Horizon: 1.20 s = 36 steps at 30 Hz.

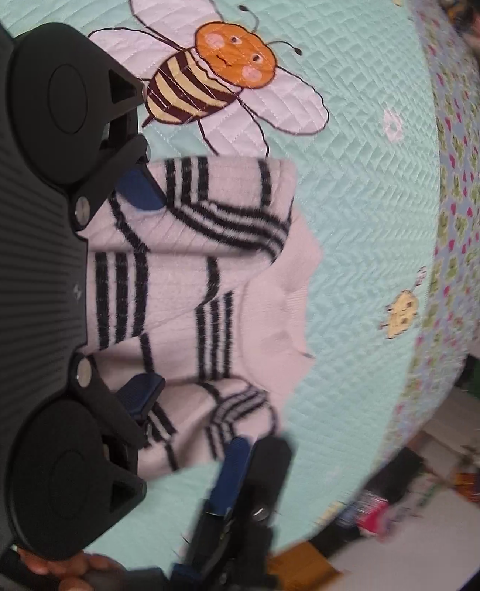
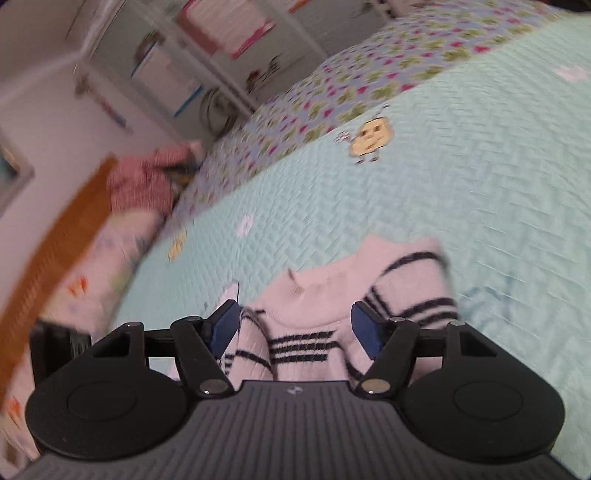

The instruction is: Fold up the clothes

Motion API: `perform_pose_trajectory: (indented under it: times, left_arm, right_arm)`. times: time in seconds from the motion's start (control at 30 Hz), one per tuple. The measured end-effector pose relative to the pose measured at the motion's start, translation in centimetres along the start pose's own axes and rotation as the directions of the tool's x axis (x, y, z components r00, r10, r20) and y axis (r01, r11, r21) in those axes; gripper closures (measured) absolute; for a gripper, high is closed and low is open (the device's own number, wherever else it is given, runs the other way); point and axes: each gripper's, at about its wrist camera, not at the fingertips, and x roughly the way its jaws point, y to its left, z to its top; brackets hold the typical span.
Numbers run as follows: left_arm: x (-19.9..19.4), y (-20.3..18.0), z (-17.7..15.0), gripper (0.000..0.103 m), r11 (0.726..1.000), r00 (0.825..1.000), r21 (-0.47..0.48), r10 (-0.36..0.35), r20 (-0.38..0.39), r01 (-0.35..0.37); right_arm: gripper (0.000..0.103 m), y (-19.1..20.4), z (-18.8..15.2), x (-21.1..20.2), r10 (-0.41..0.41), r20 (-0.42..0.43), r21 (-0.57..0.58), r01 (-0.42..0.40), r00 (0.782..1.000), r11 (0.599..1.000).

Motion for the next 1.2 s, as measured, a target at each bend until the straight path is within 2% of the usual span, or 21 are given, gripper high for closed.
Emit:
perform_pose_trajectory:
  times: [0.13,0.27,0.37,0.43,0.57,0.67,0.77,0.83,0.93,0.97,1.0,1.03,1.07,1.1,1.13,1.2]
  left_arm:
    - [-1.7,1.5,0.2,0.034,0.995,0.995,-0.066,-0.071,0.070,0.076]
    - [-2.7,0.8,0.6,0.036,0.991,0.986,-0.043,-0.118,0.117,0.124]
    - [-1.1,-0.1,0.9,0.036,0.995,0.993,-0.015,-0.099,0.063,0.100]
    - [0.3,0.0,0.6,0.047,0.995,0.995,-0.020,-0.092,0.026,0.093]
    - [0.6,-0.4,0.4,0.047,0.996,0.997,0.032,-0.082,0.009,0.082]
    - [-0.9,-0.2,0.4,0.048,0.997,0.997,0.027,-0.074,0.038,0.072]
    - [-2.4,-0.1,0.5,0.048,0.998,0.995,0.025,-0.066,0.079,0.065]
    - [-1.9,-0.4,0.9,0.048,0.999,0.998,0.032,-0.025,0.057,0.024]
    - [-0.3,-0.7,1.1,0.048,0.999,1.000,0.032,0.012,-0.001,-0.012]
    - [0.2,-0.8,1.1,0.048,0.999,1.000,0.034,0.021,-0.015,-0.021]
    - [0.7,-0.9,1.0,0.047,0.999,0.999,0.036,0.030,-0.029,-0.029]
    - [0.8,-1.0,1.0,0.045,0.999,0.999,0.043,0.035,-0.031,-0.034]
    - [0.8,-1.1,0.9,0.044,0.998,0.999,0.052,0.039,-0.031,-0.037]
    - [0.9,-1.2,0.9,0.043,0.997,0.999,0.060,0.042,-0.031,-0.040]
    - [0.9,-1.3,0.8,0.042,0.997,0.998,0.069,0.046,-0.031,-0.044]
    - [1.0,-1.5,0.7,0.041,0.995,0.998,0.087,0.053,-0.031,-0.050]
  right_arm:
    - [0.035,-1.5,-0.3,-0.8,0.017,0.011,0.066,-0.018,1.000,0.998]
    - [0.035,-3.4,-1.6,-1.2,0.110,0.029,0.215,-0.114,0.993,0.970]
    - [0.035,-4.5,-2.6,-0.9,0.134,0.036,0.292,-0.138,0.990,0.946]
    - [0.035,-4.8,-3.2,-0.2,0.120,0.005,0.299,-0.116,0.993,0.947]
    - [0.037,-4.6,-3.8,0.8,0.093,-0.042,0.253,-0.079,0.995,0.964]
    - [0.036,-3.3,-3.1,0.1,0.081,-0.037,0.198,-0.072,0.996,0.977]
    - [0.036,-1.9,-2.1,-0.7,0.085,0.003,0.126,-0.084,0.996,0.988]
    - [0.037,-1.8,-1.3,-0.2,0.103,0.012,0.126,-0.104,0.995,0.987]
    - [0.051,-2.8,-0.5,2.0,0.147,0.005,0.222,-0.145,0.989,0.964]
    - [0.055,-3.4,-0.7,3.4,0.161,-0.030,0.264,-0.147,0.987,0.953]
    - [0.057,-3.9,-1.1,4.8,0.130,-0.085,0.282,-0.102,0.988,0.954]
    - [0.084,-4.3,-1.5,6.1,0.096,-0.141,0.295,-0.051,0.985,0.954]
    - [0.102,-4.4,-1.8,6.7,0.056,-0.167,0.278,-0.008,0.984,0.961]
    - [0.102,-4.3,-1.7,6.7,0.046,-0.171,0.264,0.001,0.984,0.965]
    - [0.095,-4.1,-1.5,6.3,0.066,-0.157,0.266,-0.022,0.985,0.964]
    - [0.088,-2.9,-1.4,4.2,0.084,-0.096,0.231,-0.060,0.992,0.971]
